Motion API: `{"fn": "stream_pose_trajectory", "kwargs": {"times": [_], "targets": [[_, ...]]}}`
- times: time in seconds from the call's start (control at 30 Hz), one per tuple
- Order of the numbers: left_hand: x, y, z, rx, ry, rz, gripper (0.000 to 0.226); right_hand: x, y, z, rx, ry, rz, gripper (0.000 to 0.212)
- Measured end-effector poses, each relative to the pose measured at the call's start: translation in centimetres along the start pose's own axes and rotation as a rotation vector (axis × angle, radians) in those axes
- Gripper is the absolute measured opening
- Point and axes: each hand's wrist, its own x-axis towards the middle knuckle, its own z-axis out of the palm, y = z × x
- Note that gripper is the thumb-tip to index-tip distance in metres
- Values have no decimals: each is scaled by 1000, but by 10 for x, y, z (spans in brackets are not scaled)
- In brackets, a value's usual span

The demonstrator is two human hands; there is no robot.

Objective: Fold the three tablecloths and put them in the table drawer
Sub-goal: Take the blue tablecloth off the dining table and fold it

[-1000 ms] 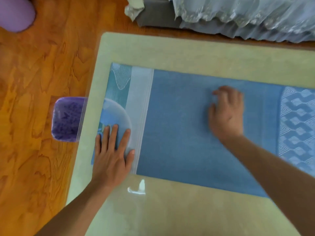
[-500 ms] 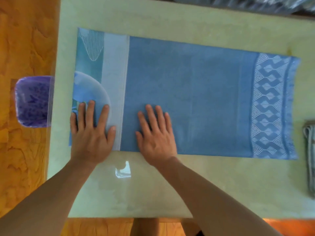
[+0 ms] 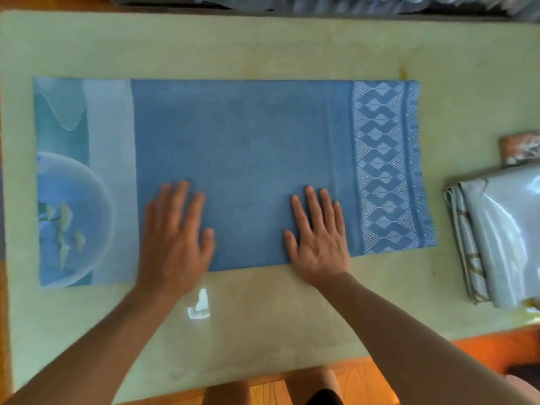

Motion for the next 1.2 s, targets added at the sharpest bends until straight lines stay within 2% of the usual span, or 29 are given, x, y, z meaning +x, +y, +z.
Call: {"fn": "stream_pose_trajectory", "kwargs": {"times": [0.1, 0.27, 0.33, 0.4, 0.5, 0.63, 0.7, 0.77, 0.93, 1.03, 1.1, 1.13, 1.2], "targets": [[25, 70, 24, -15, -75, 152, 60, 0, 1, 1, 34, 31, -13, 64], [31, 75, 48, 119, -142, 128, 66, 25, -25, -11, 299, 224, 103, 44], [27, 75, 50, 143, -174, 139, 73, 34, -46, -14, 395, 201, -4, 46], [27, 78, 50, 150, -156, 123, 73, 39, -47, -7, 362, 114, -101, 51], [32, 82, 48, 103, -80, 125, 61, 31, 23, 3, 222, 94, -78, 59], [29, 86, 45, 97, -76, 130, 61, -16, 167, -5, 87, 36, 133, 68], [29, 88, 45, 96, -83, 121, 62, -29, 215, -12, 71, -20, 117, 71], [32, 89, 45, 100, -84, 114, 62, -30, 231, -13, 72, -66, 78, 72], [33, 91, 43, 128, -117, 124, 64, -22, 190, -28, 89, 32, 270, 73], [33, 89, 44, 146, -138, 115, 64, 29, 128, -37, 207, 94, 90, 68], [32, 89, 44, 157, -159, 106, 65, 78, 89, -36, 225, 67, -47, 68], [32, 89, 44, 162, -163, 104, 66, 105, 82, -34, 200, 50, -69, 69], [33, 89, 45, 158, -166, 105, 66, 160, 101, -34, 119, 15, 26, 73]]}}
